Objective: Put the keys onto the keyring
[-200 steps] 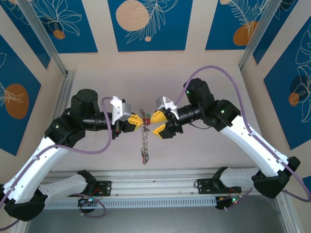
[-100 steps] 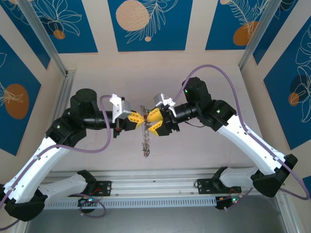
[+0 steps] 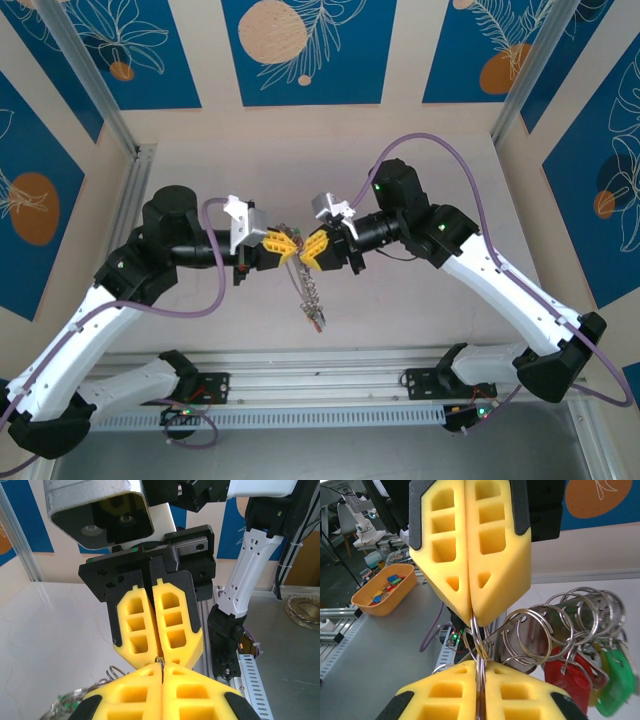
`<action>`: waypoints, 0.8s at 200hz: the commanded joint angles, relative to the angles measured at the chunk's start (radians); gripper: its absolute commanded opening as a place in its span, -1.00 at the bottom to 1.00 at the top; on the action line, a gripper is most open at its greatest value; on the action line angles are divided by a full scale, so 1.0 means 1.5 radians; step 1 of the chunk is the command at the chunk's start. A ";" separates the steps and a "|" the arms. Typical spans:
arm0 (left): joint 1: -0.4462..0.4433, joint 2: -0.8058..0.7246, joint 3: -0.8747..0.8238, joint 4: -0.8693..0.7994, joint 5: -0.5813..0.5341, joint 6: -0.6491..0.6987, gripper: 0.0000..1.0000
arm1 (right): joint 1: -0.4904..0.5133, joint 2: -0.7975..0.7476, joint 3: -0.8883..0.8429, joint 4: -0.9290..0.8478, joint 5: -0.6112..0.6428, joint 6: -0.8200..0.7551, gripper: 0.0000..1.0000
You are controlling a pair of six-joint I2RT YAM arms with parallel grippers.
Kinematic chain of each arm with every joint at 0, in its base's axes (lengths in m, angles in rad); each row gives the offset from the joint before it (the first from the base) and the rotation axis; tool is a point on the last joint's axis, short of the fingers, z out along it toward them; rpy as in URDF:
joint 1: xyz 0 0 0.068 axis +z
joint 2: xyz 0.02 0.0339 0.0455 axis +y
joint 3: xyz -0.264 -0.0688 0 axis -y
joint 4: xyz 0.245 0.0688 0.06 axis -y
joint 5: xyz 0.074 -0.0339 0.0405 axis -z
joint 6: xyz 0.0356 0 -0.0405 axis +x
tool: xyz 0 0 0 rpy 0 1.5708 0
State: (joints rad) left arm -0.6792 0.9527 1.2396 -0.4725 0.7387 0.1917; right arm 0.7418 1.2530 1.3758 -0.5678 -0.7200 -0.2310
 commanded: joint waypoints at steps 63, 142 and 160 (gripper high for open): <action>-0.007 -0.021 -0.014 0.132 0.047 -0.048 -1.00 | -0.014 0.014 -0.006 -0.014 -0.038 -0.004 -0.94; -0.007 -0.026 -0.029 0.170 0.055 -0.070 -1.00 | -0.019 0.052 0.033 -0.014 -0.082 0.003 -0.88; -0.006 -0.028 -0.034 0.175 0.049 -0.071 -1.00 | -0.019 0.046 0.032 -0.021 -0.073 0.000 -0.77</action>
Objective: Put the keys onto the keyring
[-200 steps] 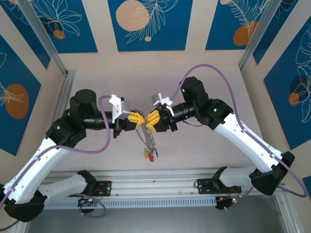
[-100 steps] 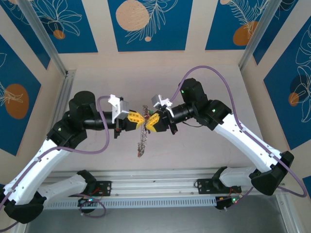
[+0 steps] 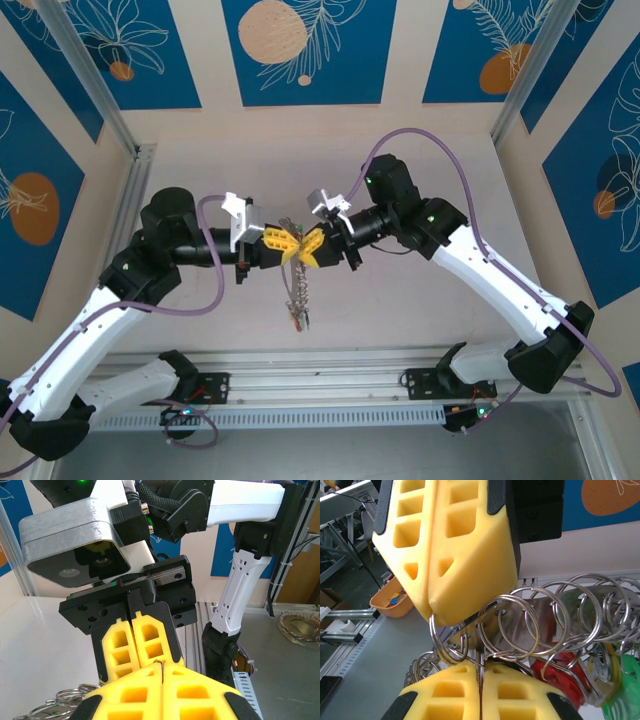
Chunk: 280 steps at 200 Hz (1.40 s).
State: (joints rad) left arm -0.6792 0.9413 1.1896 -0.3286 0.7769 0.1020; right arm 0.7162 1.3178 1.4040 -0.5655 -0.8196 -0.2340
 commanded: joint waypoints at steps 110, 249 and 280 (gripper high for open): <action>-0.005 -0.027 0.002 0.072 0.026 -0.011 -1.00 | -0.002 -0.202 -0.132 0.111 0.098 0.029 -0.23; -0.005 -0.020 -0.001 0.072 0.057 -0.014 -1.00 | 0.012 -0.123 -0.096 0.225 0.052 0.071 -0.42; -0.005 -0.018 -0.002 0.074 0.054 -0.012 -1.00 | 0.015 -0.124 -0.096 0.227 0.052 0.067 -0.47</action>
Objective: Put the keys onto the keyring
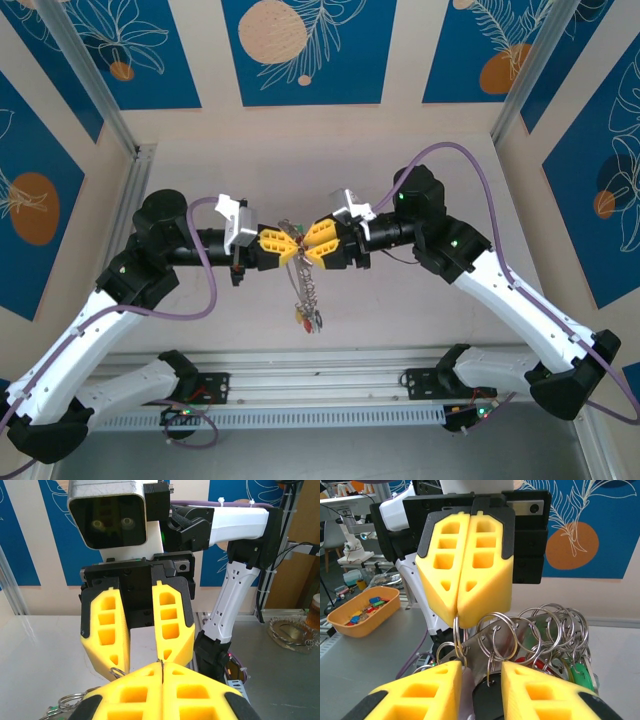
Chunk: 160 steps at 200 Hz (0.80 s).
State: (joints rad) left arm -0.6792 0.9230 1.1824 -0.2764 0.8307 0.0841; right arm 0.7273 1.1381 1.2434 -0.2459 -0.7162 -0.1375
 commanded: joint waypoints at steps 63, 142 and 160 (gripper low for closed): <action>-0.005 -0.006 0.005 0.030 0.018 0.003 -1.00 | 0.016 -0.043 -0.001 -0.014 0.033 -0.035 -0.42; -0.005 -0.001 0.004 0.042 0.023 -0.005 -1.00 | 0.037 -0.040 -0.006 0.002 0.043 -0.040 -0.42; -0.005 -0.002 0.003 0.043 0.024 -0.007 -1.00 | 0.037 -0.030 -0.011 0.018 0.038 -0.033 -0.43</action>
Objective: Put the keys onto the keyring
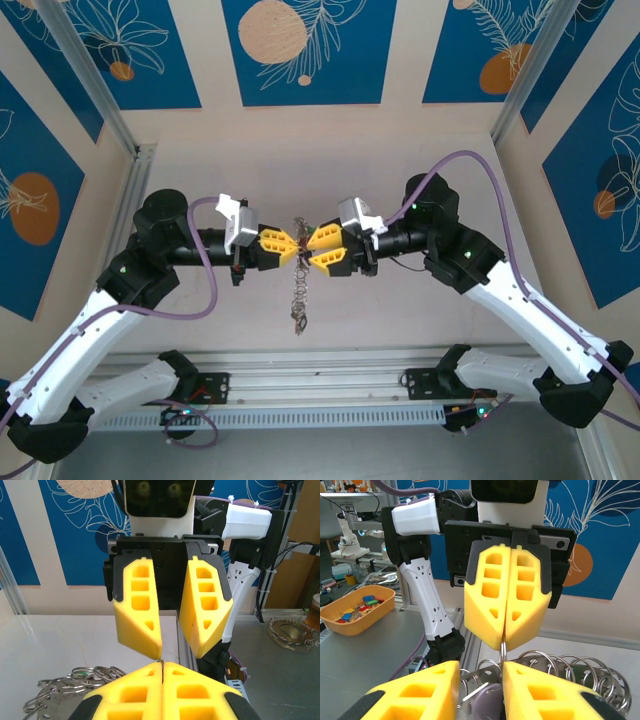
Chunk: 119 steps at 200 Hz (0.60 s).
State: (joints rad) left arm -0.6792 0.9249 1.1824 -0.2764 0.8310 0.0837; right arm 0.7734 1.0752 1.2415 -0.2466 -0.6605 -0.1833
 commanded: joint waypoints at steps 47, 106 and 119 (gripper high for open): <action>-0.005 -0.005 0.005 0.040 0.025 -0.005 -1.00 | 0.012 0.028 -0.015 0.049 -0.006 0.009 -0.43; -0.005 -0.007 0.002 0.047 0.021 -0.007 -1.00 | 0.012 0.028 -0.010 0.030 0.002 -0.008 -1.00; -0.005 -0.004 0.005 0.036 0.008 -0.001 -1.00 | 0.012 0.023 -0.005 0.013 0.012 -0.024 -1.00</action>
State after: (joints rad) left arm -0.6792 0.9253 1.1824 -0.2768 0.8391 0.0818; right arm 0.7853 1.1168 1.2282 -0.1860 -0.6590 -0.1833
